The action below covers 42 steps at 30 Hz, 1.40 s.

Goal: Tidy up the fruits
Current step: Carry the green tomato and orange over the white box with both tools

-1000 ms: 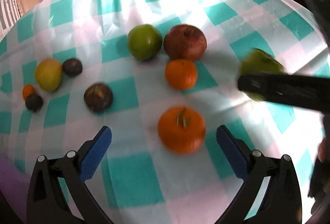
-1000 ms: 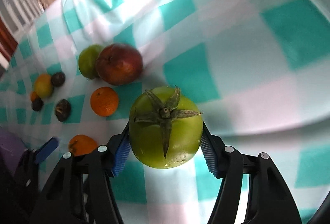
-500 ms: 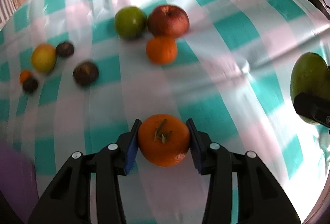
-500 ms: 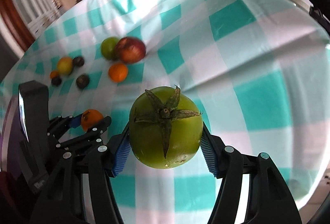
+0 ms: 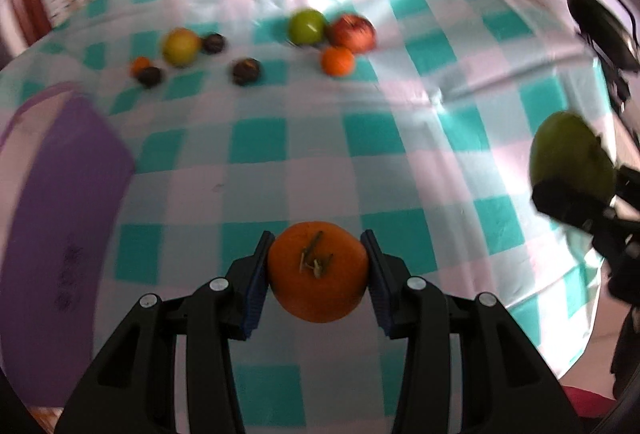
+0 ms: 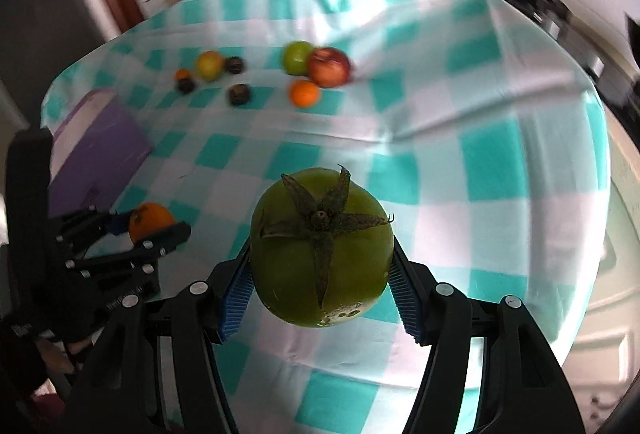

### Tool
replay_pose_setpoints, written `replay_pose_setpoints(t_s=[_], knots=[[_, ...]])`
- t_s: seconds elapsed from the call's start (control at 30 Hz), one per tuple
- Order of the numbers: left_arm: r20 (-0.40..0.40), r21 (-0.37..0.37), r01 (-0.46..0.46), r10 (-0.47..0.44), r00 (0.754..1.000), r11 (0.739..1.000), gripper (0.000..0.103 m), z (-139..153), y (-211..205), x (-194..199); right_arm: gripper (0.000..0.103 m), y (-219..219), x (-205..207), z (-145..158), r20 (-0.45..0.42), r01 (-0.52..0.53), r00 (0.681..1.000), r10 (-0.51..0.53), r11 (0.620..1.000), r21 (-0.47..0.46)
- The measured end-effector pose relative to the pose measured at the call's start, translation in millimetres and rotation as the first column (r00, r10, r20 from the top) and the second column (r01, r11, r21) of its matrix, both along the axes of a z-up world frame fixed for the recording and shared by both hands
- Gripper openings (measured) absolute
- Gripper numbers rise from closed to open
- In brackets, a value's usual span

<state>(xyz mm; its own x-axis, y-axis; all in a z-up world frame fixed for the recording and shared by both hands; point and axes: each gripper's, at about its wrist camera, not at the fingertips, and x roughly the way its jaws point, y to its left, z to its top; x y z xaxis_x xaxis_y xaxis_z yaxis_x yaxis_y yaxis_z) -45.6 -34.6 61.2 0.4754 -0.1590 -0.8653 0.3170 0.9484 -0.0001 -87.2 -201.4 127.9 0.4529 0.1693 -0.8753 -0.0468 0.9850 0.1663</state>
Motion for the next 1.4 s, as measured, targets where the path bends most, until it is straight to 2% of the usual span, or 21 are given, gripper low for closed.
replay_pose_setpoints(t_s=[0.17,0.33,0.57,0.73,0.83,0.87,1.0,1.13,1.27,1.4], knots=[[0.072,-0.071,-0.112,0.117,0.991,0.991,0.044,51,51,-30,0.061,44,3,21,0.040,-0.153,0.988,0.152,0.987,0.044],[0.172,-0.084,-0.219,0.230,0.958,0.972,0.044,88,104,-62,0.061,95,6,33,0.064,-0.277,0.960,0.273,0.959,0.062],[0.279,-0.152,-0.381,0.409,0.869,0.912,0.044,128,190,-91,0.061,170,24,60,0.118,-0.415,0.907,0.405,0.907,0.070],[0.287,-0.148,-0.465,0.488,0.824,0.873,0.044,142,257,-91,0.061,235,48,80,0.154,-0.466,0.880,0.449,0.879,0.102],[0.287,-0.113,-0.501,0.511,0.810,0.858,0.044,150,303,-81,0.061,288,58,89,0.169,-0.525,0.845,0.508,0.848,0.077],[0.283,-0.106,-0.505,0.513,0.810,0.856,0.044,150,314,-76,0.061,300,61,90,0.166,-0.537,0.837,0.521,0.841,0.070],[0.217,-0.058,-0.494,0.493,0.842,0.868,0.044,138,357,-39,0.061,363,80,79,0.097,-0.581,0.812,0.576,0.813,0.029],[0.154,-0.013,-0.410,0.407,0.900,0.912,0.044,111,370,-1,0.061,404,98,50,-0.033,-0.594,0.804,0.594,0.805,0.001],[0.096,0.036,-0.290,0.285,0.954,0.956,0.044,84,368,35,0.061,429,105,26,-0.118,-0.611,0.789,0.603,0.791,-0.043],[-0.003,0.085,-0.238,0.239,0.971,0.968,0.044,51,370,62,0.061,441,114,3,-0.197,-0.616,0.781,0.592,0.782,-0.090]])
